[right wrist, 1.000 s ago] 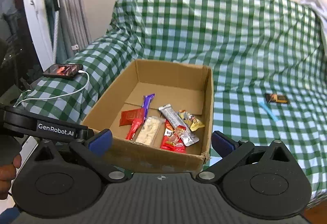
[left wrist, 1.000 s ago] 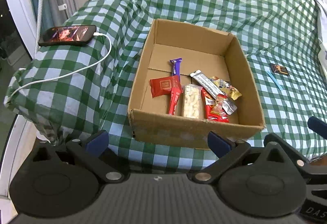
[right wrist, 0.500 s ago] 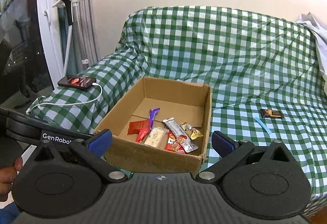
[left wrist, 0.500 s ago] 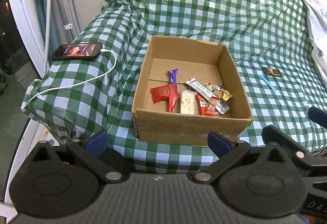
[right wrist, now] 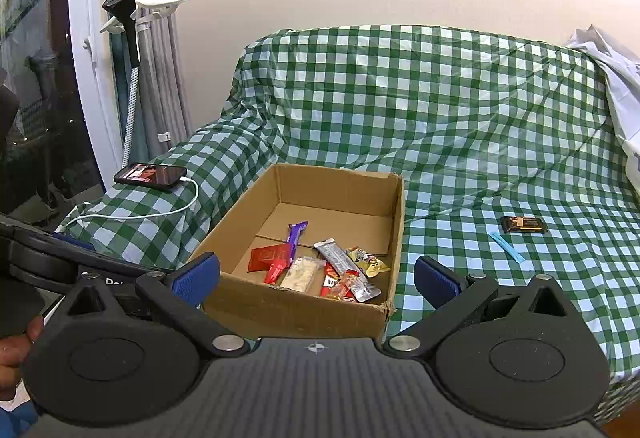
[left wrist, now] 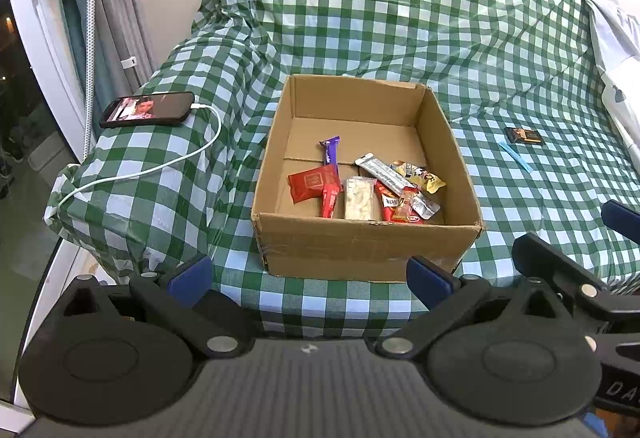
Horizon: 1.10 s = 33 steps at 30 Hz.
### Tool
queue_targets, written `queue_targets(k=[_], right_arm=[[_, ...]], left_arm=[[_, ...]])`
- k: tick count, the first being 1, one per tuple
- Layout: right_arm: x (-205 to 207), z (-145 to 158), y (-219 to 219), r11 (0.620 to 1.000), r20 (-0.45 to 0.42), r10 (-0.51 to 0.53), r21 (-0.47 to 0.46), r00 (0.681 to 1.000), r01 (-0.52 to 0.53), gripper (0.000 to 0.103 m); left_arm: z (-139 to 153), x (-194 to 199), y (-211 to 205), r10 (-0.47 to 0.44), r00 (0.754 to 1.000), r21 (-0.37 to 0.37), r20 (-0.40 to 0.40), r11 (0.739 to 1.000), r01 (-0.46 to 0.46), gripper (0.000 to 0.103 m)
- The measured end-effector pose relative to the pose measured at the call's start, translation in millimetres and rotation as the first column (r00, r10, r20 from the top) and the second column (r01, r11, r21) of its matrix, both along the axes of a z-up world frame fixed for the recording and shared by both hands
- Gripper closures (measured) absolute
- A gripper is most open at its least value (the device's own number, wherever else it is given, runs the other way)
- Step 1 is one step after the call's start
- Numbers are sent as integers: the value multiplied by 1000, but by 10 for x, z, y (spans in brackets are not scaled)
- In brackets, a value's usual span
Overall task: Organize snacks
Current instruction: 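Pull both open tools back from the box, then move both tools toward the chocolate bar and blue strip on the sofa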
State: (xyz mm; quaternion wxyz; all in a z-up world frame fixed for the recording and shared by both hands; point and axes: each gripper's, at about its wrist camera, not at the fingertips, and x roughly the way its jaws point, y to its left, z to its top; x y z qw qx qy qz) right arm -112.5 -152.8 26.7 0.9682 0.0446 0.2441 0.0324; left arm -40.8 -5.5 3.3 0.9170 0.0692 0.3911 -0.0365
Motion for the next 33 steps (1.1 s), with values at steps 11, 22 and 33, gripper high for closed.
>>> queue_targets(k=[11, 22, 33], right_arm=[[66, -72, -48, 1000, -32, 0, 15, 999, 0, 1], [188, -351, -723, 978, -71, -194, 58, 978, 198, 1], [370, -909, -2311, 861, -149, -491, 68, 858, 504, 1]], left_arm=[[-94, 125, -91, -14, 999, 25, -34, 1000, 15, 0], [-120, 702, -1024, -147, 984, 39, -100, 988, 151, 0], [-645, 2035, -2905, -216, 949, -58, -229, 976, 209, 0]])
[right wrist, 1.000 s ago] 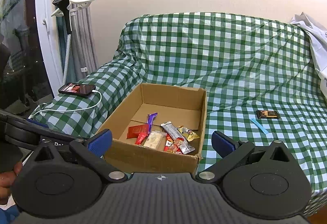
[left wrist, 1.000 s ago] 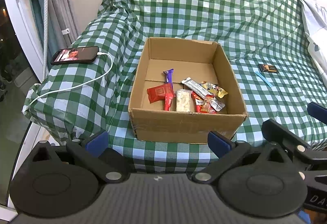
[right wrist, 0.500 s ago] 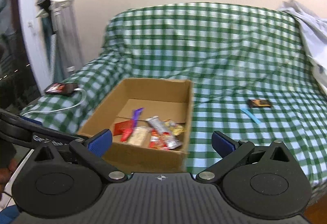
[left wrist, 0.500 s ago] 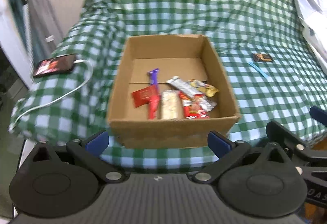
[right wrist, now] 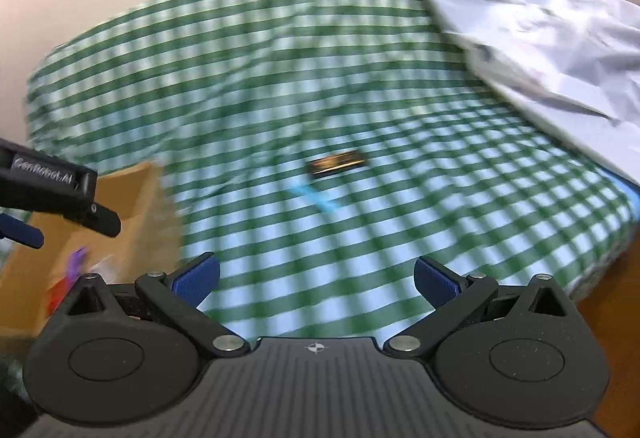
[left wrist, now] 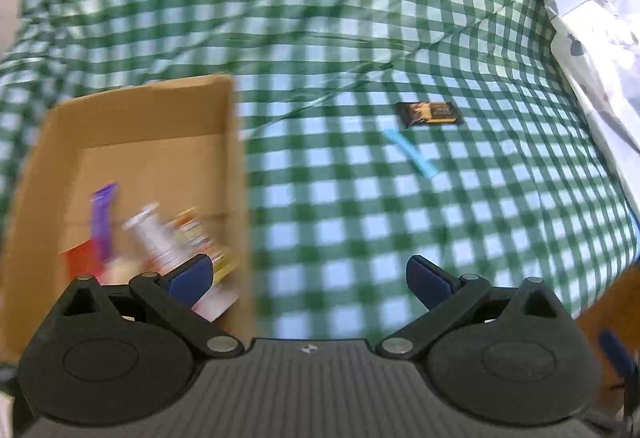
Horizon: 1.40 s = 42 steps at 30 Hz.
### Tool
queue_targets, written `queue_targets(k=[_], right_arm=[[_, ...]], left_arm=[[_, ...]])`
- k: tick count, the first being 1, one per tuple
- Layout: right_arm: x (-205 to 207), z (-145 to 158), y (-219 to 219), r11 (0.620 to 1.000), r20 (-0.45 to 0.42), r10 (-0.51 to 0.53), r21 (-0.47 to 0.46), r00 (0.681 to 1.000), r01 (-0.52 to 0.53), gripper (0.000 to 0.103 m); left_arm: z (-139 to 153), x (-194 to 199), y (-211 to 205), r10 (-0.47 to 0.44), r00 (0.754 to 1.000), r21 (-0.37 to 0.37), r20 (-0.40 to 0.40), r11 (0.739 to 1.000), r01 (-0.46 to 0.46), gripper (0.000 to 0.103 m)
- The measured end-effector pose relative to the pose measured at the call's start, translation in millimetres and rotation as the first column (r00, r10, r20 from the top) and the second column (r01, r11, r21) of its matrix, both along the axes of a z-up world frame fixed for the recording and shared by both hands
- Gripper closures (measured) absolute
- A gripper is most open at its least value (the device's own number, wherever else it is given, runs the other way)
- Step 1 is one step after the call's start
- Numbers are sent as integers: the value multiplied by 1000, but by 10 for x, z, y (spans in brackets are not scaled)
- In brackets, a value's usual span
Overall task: Organize snacks
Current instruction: 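Move both tools toward the chocolate bar and blue strip on the sofa, then grasp the blue strip with the left tool while the right tool grasps the chocolate bar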
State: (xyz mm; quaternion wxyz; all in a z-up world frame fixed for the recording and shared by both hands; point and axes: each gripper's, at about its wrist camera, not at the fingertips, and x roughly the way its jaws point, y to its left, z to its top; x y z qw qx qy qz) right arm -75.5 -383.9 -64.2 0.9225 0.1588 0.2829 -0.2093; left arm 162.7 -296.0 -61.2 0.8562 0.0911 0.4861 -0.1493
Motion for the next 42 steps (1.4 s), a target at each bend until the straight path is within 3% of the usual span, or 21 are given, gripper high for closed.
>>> queue_targets(k=[9, 14, 18, 19, 22, 23, 24, 27, 30, 33, 37, 39, 40, 42], right_arm=[[566, -509, -1311, 991, -42, -130, 26, 991, 131, 1], [806, -829, -1805, 984, -64, -158, 72, 985, 162, 1], [1104, -1077, -2023, 990, -86, -122, 63, 989, 128, 1], [1191, -1109, -2060, 993, -76, -104, 54, 992, 108, 1], [1564, -1233, -2204, 1000, -80, -31, 0, 996, 31, 1], [1699, -1274, -2261, 1000, -84, -1, -15, 997, 0, 1], [1825, -1312, -2313, 999, -85, 21, -33, 996, -24, 1], [2262, -1420, -2423, 987, -105, 127, -88, 986, -136, 1], [2712, -1476, -2376, 947, -135, 275, -131, 952, -292, 1], [3158, -1568, -2234, 885, -195, 402, -168, 894, -435, 1], [3582, -1695, -2017, 759, -297, 522, -267, 800, -594, 1], [3751, -1756, -1972, 699, -364, 570, -256, 737, -667, 1], [3820, -1768, -1994, 693, -361, 587, -238, 724, -681, 1], [3913, -1751, -2077, 719, -348, 597, -168, 723, -674, 1]], left_arm=[[-1233, 1424, -1607, 1, 972, 59, -234, 998, 13, 0], [-1715, 2001, -2081, 48, 955, 71, -292, 997, -28, 0], [-1968, 2196, -2156, 72, 948, 117, -311, 992, -37, 1], [-1958, 2187, -2141, 68, 956, 125, -284, 992, -33, 5], [-1847, 2089, -2032, 17, 979, 157, -203, 988, 15, 50], [-1818, 2075, -1969, -8, 981, 157, -196, 987, 40, 79], [-1800, 2080, -1889, -23, 979, 160, -201, 986, 56, 85], [-1777, 2150, -1585, -40, 969, 125, -246, 989, 72, 85], [-1783, 2216, -1398, -88, 965, 108, -249, 987, 118, 85], [-1786, 2281, -1300, -144, 953, 81, -268, 982, 171, 84], [-1790, 2290, -1190, -221, 941, 57, -257, 968, 243, 83], [-1783, 2256, -1121, -236, 938, 49, -252, 965, 256, 83], [-1779, 2247, -1099, -242, 937, 47, -250, 964, 261, 84], [-1748, 2190, -1061, -250, 938, 53, -239, 961, 270, 89]])
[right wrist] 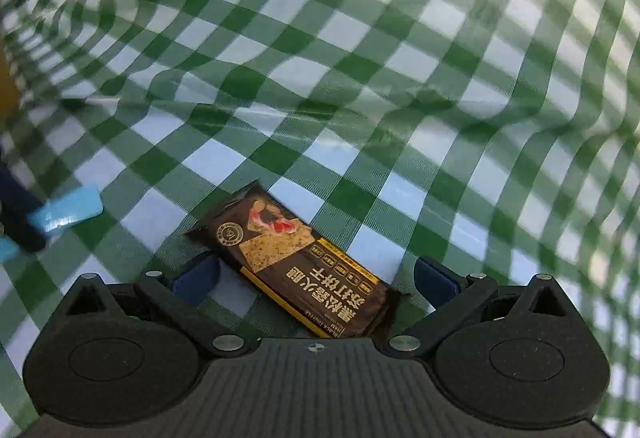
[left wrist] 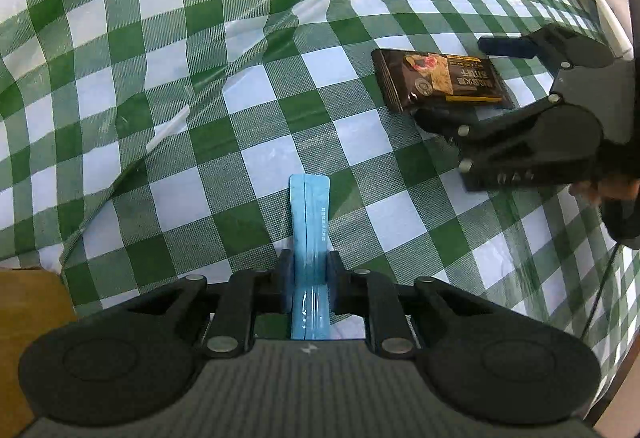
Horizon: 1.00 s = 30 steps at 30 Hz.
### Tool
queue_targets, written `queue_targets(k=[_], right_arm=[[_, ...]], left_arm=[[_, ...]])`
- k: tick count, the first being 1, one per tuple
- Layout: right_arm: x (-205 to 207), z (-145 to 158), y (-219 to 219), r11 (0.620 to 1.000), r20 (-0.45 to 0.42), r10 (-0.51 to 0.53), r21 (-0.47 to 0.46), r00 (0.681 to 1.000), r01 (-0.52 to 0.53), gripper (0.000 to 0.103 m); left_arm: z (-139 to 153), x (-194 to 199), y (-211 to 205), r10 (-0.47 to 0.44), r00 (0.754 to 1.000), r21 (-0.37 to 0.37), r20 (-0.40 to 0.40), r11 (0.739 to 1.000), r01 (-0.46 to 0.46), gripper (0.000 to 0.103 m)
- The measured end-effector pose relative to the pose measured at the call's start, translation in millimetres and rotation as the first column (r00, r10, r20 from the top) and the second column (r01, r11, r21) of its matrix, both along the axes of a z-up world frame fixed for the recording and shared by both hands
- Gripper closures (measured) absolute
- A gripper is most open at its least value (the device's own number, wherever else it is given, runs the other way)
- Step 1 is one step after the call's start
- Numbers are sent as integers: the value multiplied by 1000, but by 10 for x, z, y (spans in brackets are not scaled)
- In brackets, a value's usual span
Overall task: Organize snacks
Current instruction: 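Grasp the blue strip with the left tool while the right tool grasps the chocolate bar, then carry the blue strip and chocolate bar over the box with both tools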
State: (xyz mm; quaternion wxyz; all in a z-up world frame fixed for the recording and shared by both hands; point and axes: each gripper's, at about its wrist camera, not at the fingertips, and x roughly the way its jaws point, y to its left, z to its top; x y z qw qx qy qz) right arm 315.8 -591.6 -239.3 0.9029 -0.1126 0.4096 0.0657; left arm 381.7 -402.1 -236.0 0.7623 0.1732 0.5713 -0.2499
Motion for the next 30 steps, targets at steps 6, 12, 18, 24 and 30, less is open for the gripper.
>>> queue_targets(k=[6, 12, 18, 24, 30], right_arm=[[-305, 122, -58, 990, 5, -58, 132, 998, 57, 83], [-839, 119, 67, 947, 52, -252, 219, 966, 235, 86], [-1321, 375, 262, 905, 102, -372, 260, 922, 336, 87], [-1696, 687, 555, 878, 110, -430, 283, 896, 386, 87], [-1974, 984, 834, 857, 100, -471, 287, 876, 428, 87]], left_arm=[[123, -276, 113, 20, 1000, -27, 4, 999, -20, 91], [353, -682, 411, 47, 999, -66, 10, 997, -46, 91], [779, -1000, 570, 65, 998, -144, 14, 988, -62, 91], [1206, -1307, 862, 92, 995, -207, 42, 975, -82, 91], [1613, -1522, 1353, 152, 985, -251, 76, 959, -129, 91]])
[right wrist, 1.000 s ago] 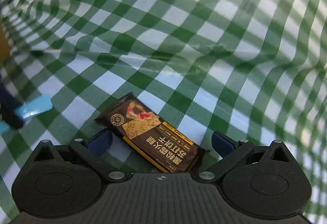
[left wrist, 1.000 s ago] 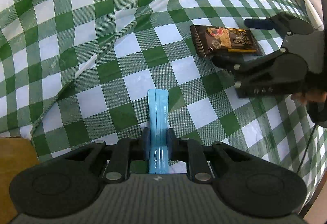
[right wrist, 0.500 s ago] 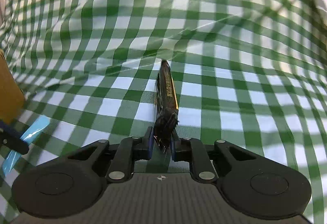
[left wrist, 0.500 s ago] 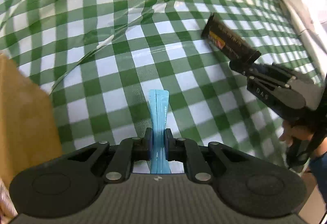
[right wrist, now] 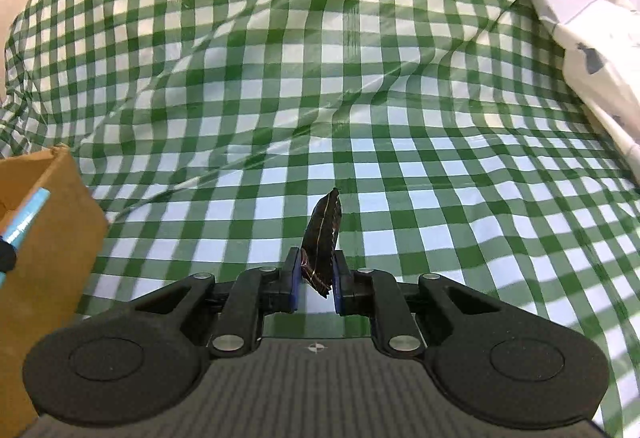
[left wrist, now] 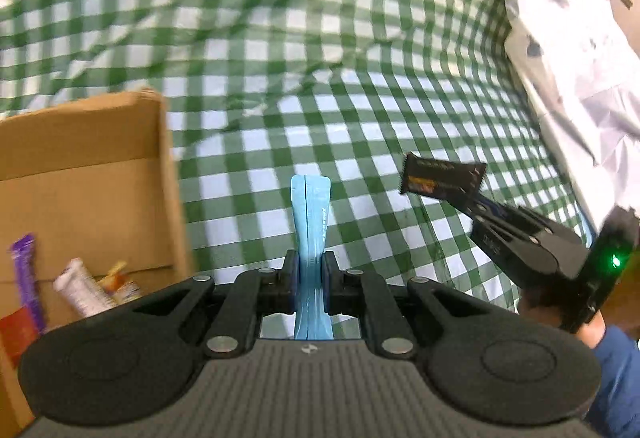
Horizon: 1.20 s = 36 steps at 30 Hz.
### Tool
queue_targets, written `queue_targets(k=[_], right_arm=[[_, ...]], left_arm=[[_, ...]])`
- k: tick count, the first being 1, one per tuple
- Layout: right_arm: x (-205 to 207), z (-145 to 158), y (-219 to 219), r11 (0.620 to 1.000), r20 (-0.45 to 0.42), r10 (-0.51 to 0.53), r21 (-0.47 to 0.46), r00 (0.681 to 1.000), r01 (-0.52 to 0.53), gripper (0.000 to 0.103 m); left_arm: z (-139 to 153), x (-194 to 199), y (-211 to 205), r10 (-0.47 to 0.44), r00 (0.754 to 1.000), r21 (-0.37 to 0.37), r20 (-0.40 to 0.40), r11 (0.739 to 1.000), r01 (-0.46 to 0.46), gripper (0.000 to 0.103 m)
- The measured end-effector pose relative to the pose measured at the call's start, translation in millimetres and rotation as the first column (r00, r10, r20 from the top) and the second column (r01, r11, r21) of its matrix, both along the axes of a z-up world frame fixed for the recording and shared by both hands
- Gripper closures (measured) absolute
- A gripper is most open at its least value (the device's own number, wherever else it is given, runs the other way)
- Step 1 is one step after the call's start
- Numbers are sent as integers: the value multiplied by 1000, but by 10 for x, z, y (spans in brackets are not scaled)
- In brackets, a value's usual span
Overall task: Organize snacks
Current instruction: 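Carry the blue strip and chocolate bar over the box with both tools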
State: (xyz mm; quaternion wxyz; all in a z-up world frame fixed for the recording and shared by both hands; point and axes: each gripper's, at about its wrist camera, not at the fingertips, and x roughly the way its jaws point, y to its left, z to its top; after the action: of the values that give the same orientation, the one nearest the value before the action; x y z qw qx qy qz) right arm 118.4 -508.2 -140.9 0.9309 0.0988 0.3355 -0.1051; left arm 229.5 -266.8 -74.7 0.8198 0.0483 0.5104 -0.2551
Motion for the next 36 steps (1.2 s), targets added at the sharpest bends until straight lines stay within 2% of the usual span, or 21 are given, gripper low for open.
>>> queue_targets(k=[4, 9, 18, 22, 27, 36], right_arm=[[-201, 306, 245, 1000, 36, -1, -5, 999, 1, 87], [-483, 799, 790, 998, 131, 58, -17, 990, -57, 87], [-672, 1354, 1847, 979, 229, 200, 2, 953, -206, 87], [-618, 1445, 2306, 959, 221, 280, -15, 934, -284, 87], [-493, 1457, 2644, 943, 196, 329, -13, 924, -333, 87], [-327, 1316, 2881, 927, 139, 373, -8, 917, -376, 87]], left_arm=[[266, -130, 434, 60, 998, -21, 33, 998, -60, 91], [545, -324, 1102, 146, 987, -39, 73, 989, -144, 91], [797, -671, 2063, 256, 955, -23, 149, 966, -256, 91], [763, -752, 2372, 285, 947, -24, 145, 958, -285, 91], [685, -752, 2593, 309, 942, -20, 130, 951, -309, 91], [506, -559, 2648, 316, 943, 2, 103, 948, -318, 91]])
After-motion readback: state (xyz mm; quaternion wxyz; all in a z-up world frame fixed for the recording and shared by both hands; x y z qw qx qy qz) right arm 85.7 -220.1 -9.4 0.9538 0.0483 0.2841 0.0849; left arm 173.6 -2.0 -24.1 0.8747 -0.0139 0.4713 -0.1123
